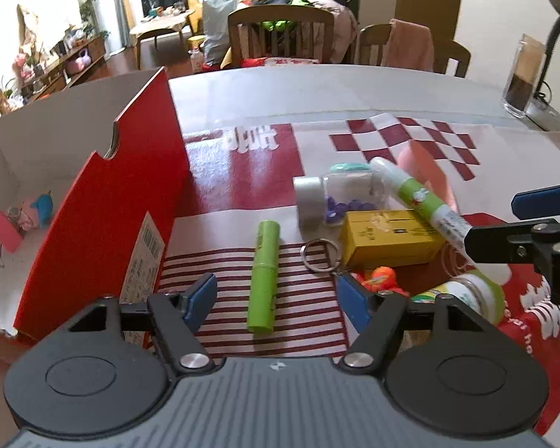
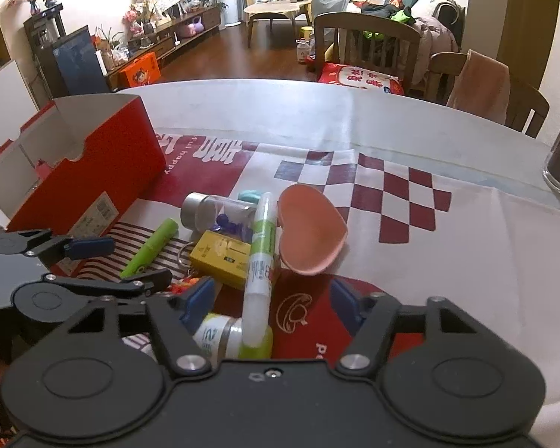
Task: Organize rigid objects
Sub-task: 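Grasp the green marker with the left tool while the right tool grasps the glue stick, then carry the green marker and glue stick into the box and open both tools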
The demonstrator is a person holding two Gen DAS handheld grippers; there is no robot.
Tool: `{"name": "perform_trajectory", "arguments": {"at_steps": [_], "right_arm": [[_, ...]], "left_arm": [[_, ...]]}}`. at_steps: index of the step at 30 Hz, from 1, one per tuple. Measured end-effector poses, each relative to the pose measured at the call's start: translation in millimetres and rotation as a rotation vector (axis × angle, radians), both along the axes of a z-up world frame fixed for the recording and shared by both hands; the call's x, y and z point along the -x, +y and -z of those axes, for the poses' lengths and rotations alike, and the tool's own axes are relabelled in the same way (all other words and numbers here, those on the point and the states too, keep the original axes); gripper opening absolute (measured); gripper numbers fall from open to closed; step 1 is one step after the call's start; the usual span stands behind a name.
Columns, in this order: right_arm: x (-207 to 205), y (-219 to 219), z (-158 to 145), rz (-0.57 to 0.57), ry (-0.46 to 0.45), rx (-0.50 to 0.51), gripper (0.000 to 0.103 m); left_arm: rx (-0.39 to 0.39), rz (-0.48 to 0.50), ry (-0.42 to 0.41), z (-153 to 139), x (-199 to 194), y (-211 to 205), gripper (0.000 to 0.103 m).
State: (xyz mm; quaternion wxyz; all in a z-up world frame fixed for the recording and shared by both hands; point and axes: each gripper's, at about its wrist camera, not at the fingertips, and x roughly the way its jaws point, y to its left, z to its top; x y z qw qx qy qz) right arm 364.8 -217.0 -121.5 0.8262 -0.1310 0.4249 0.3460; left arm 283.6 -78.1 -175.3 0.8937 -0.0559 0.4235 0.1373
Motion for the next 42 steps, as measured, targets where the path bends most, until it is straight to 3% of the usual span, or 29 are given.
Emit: {"name": "perform_trajectory", "arguments": {"at_steps": [2, 4, 7, 10, 18, 19, 21, 31, 42], "right_arm": [[-3.8, 5.2, 4.4, 0.003, 0.003, 0.01, 0.057], [-7.7, 8.9, 9.2, 0.011, 0.011, 0.02, 0.049], [-12.5, 11.9, 14.3, 0.022, 0.027, 0.023, 0.041], [-16.4, 13.9, 17.1, 0.032, 0.039, 0.021, 0.038], [-19.9, 21.4, 20.8, 0.042, 0.064, 0.013, 0.023], [-19.7, 22.3, 20.1, 0.043, 0.062, 0.011, 0.017], [-18.6, 24.6, 19.0, 0.039, 0.055, 0.02, 0.017], [-1.2, 21.5, 0.1, 0.026, 0.018, -0.023, 0.016], [30.5, 4.4, -37.4, 0.028, 0.007, -0.101, 0.016]], "left_arm": [[0.005, -0.006, 0.014, 3.3, -3.4, 3.8, 0.059], [0.006, -0.015, 0.022, 6.4, -6.3, 7.1, 0.058], [0.01, -0.025, 0.035, 11.2, -10.1, 11.6, 0.048], [0.014, -0.034, 0.031, 13.2, -11.9, 14.1, 0.047], [-0.004, -0.012, 0.018, 14.0, -14.6, 12.9, 0.031], [-0.007, -0.011, 0.016, 14.0, -14.4, 13.2, 0.027], [-0.012, -0.011, 0.014, 13.4, -14.2, 13.8, 0.017], [0.036, -0.002, 0.005, 5.7, -7.8, 16.3, 0.016], [0.13, 0.019, -0.026, -32.8, 9.8, 9.6, 0.016]]}}
